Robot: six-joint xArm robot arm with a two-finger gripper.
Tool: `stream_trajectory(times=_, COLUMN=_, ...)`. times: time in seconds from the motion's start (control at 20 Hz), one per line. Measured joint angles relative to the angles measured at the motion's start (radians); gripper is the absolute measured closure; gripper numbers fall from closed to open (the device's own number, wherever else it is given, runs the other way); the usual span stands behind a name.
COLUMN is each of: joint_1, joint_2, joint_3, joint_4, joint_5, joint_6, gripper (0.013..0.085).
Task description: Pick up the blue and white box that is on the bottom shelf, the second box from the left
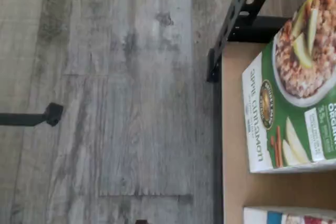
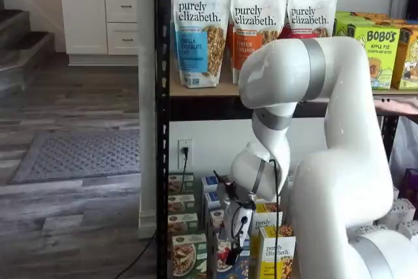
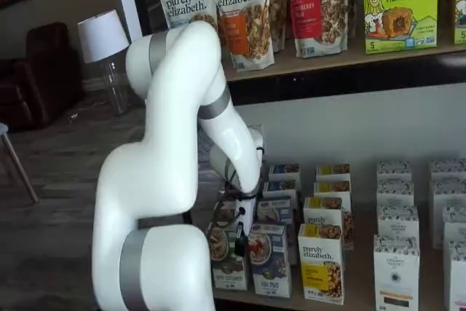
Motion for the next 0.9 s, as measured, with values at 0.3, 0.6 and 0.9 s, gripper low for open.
stream_trajectory(times=0.3, joint_1=0.008, joint_2=0.003, joint_3=0.006, joint_4=0.105, joint_5=-0.043, joint_6=-0.09, gripper=0.013)
stream_trajectory(times=0.6, joint_1=0.008, joint_2=0.004, joint_3=0.01, joint_4=0.216, joint_5=-0.086, joint_6=-0.194, gripper=0.013)
stream_trajectory(times=0.9, joint_1=-0.007, joint_2=0.01, joint_3=-0.004, joint_4=0.234, joint_5=-0.087, joint_6=-0.222, gripper=0.013)
